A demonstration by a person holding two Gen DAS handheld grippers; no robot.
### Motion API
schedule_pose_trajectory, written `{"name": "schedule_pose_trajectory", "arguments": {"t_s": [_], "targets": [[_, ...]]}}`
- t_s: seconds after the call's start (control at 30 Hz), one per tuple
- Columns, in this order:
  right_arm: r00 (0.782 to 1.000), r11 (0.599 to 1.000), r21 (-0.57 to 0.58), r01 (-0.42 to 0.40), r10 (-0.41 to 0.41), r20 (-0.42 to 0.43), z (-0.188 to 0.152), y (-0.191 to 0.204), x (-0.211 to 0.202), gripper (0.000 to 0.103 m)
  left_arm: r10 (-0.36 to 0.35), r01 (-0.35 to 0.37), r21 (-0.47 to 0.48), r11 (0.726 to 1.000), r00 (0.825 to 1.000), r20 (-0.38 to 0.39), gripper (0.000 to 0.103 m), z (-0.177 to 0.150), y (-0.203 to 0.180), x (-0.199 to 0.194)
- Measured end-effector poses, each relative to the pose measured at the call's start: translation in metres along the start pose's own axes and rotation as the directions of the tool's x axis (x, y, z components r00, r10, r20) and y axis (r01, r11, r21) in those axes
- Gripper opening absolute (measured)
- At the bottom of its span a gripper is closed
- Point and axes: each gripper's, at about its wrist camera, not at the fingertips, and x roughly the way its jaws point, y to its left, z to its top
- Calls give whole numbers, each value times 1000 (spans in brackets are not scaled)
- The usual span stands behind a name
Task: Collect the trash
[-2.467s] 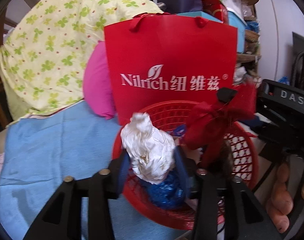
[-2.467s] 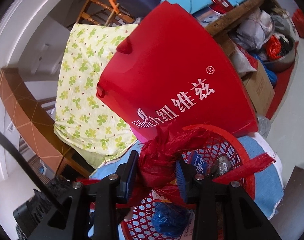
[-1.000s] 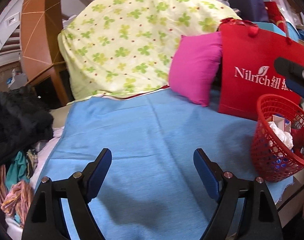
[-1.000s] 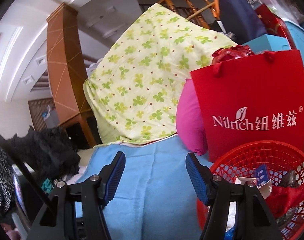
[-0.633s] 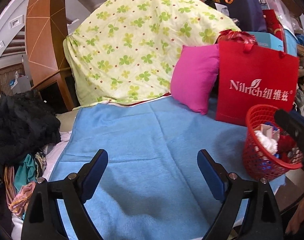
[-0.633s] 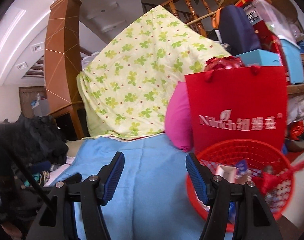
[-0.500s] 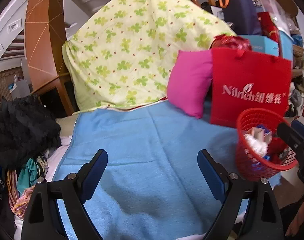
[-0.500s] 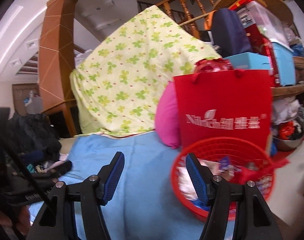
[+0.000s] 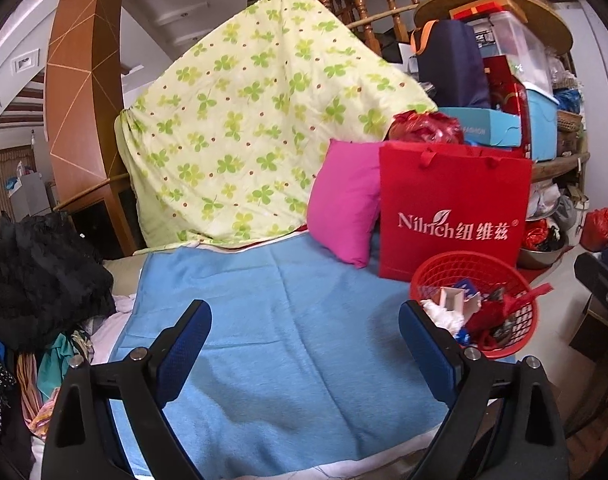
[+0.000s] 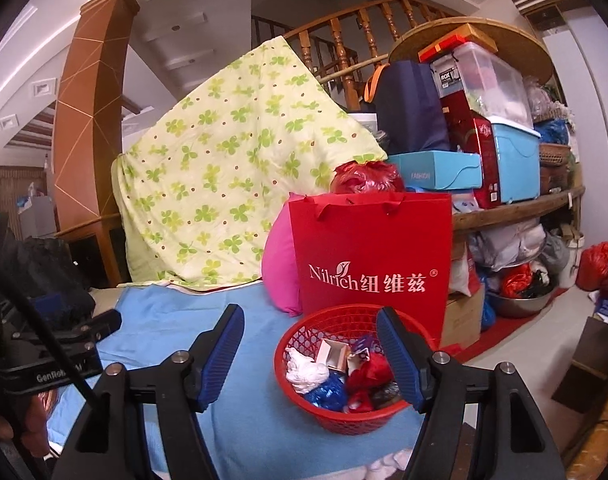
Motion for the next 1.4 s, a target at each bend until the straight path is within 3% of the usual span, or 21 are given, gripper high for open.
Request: {"name": "schedule_pose_trajectory", "arguments": {"t_s": [0.6, 1.4], "targets": [[1000, 1000, 2, 29, -29, 1, 17, -10, -41, 72, -18, 16, 29, 999, 999, 36, 98, 15, -13, -42], [999, 999, -15, 36, -36, 22, 21, -10, -53, 72, -26, 25, 30, 999, 999, 31, 98, 11, -15, -50]]}}
